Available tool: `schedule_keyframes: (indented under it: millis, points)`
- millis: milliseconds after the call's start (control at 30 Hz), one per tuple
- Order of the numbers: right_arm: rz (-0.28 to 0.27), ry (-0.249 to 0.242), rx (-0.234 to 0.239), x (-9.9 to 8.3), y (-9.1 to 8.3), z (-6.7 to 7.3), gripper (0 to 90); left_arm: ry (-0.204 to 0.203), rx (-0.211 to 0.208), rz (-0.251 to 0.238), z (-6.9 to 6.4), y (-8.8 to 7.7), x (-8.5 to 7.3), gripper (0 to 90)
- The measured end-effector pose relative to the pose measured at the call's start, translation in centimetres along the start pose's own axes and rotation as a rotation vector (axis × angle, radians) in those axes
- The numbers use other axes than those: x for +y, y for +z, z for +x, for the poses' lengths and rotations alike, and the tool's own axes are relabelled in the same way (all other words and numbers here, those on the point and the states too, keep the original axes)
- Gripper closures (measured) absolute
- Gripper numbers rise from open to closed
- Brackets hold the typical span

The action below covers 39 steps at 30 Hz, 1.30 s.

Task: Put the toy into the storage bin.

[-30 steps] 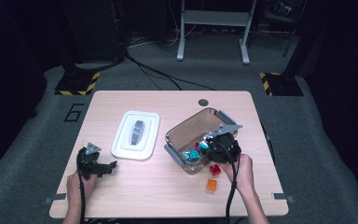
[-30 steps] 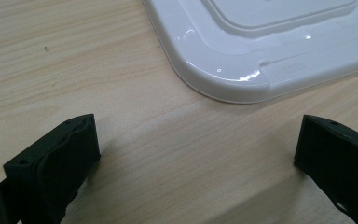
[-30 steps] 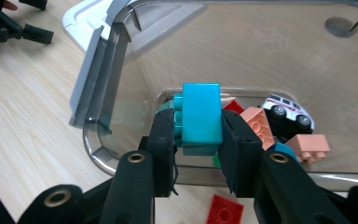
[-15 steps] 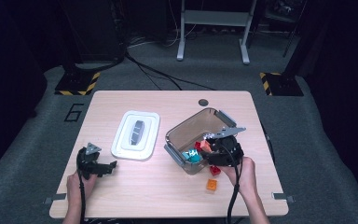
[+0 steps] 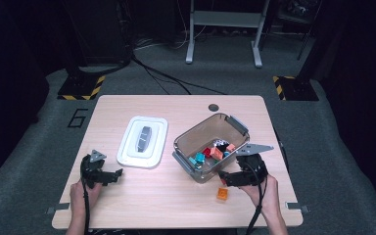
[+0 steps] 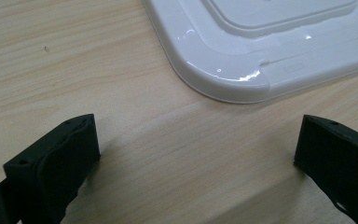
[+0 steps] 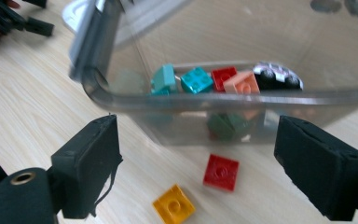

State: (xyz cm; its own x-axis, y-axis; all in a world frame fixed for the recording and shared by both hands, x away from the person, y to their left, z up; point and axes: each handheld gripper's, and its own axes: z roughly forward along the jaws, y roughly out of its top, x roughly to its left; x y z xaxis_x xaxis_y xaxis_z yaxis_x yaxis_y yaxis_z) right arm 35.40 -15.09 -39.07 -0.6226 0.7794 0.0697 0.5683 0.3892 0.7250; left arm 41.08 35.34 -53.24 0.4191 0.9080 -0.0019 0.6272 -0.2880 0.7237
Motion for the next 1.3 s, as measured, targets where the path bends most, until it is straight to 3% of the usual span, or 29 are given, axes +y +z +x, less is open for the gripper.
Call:
schedule_keyframes:
  millis: [233, 467, 733, 767, 900, 1000, 1133, 1300]
  points:
    - [-0.008, 0.040, 0.003, -3.1, 1.1, -0.2, 11.6, 0.000, 0.000, 0.000, 0.0, 0.0, 0.0, 0.0]
    - [0.061, 0.069, 0.008, -5.8, 3.9, 0.0, 7.4, 0.000, 0.000, 0.000, 0.0, 0.0, 0.0, 0.0]
    - [0.065, 0.155, -0.065, -8.0, 6.4, 0.6, 14.3, 0.000, 0.000, 0.000, 0.0, 0.0, 0.0, 0.0]
    - [0.068, 0.192, -0.072, -8.0, 6.7, 0.9, 14.5, 0.000, 0.000, 0.000, 0.0, 0.0, 0.0, 0.0]
    - [0.099, 0.164, -0.117, -8.3, 7.6, 1.2, 17.3, 0.000, 0.000, 0.000, 0.0, 0.0, 0.0, 0.0]
    - [0.115, 0.146, -0.126, -8.4, 8.0, 1.3, 25.5, 0.000, 0.000, 0.000, 0.0, 0.0, 0.0, 0.0]
    - [0.118, 0.170, -0.124, -8.7, 7.7, 1.4, 37.5, 0.000, 0.000, 0.000, 0.0, 0.0, 0.0, 0.0]
    - [0.131, 0.156, -0.114, -9.3, 7.2, 0.8, 50.8, 0.000, 0.000, 0.000, 0.0, 0.0, 0.0, 0.0]
